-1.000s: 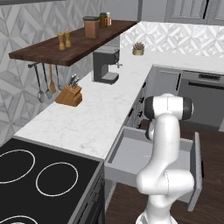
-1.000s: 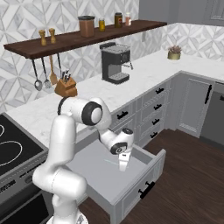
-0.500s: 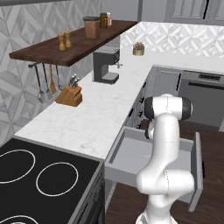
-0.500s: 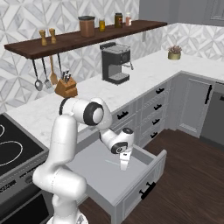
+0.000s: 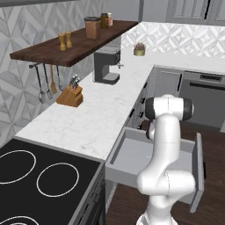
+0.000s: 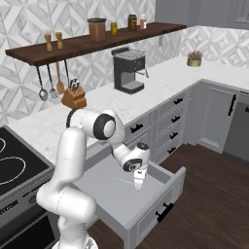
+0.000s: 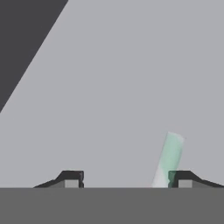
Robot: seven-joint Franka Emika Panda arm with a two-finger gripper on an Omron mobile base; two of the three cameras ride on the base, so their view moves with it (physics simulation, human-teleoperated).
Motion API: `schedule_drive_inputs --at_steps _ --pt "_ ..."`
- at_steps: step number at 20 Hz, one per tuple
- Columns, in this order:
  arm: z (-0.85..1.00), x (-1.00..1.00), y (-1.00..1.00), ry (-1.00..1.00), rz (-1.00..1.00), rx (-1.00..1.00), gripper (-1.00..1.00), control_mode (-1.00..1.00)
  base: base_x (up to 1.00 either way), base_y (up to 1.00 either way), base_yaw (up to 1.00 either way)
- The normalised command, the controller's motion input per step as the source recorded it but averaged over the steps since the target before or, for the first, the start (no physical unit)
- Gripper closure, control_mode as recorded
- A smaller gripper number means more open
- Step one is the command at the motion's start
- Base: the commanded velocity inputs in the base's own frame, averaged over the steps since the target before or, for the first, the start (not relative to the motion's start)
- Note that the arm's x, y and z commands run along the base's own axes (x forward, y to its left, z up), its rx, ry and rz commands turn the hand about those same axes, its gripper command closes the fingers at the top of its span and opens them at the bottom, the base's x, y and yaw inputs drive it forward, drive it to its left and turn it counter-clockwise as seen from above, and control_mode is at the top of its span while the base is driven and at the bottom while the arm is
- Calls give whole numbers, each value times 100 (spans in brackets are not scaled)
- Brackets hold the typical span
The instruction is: Take a straw from the drawer in front and place it inside the glass cup on the dining counter.
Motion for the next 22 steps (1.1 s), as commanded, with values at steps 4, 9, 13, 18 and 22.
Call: schedule_drive_inputs --at_steps 4,9,13,18,22 --pt "-24 -20 -22 -10 -4 0 100 -100 0 0 0" --pt "-3 -5 -8 -3 -9 0 100 -100 0 0 0" --pt "0 0 -3 0 -11 0 100 -100 0 0 0" --pt "36 0 0 4 -10 0 100 -100 0 0 0" --pt "100 0 -1 1 -8 0 100 -100 0 0 0"
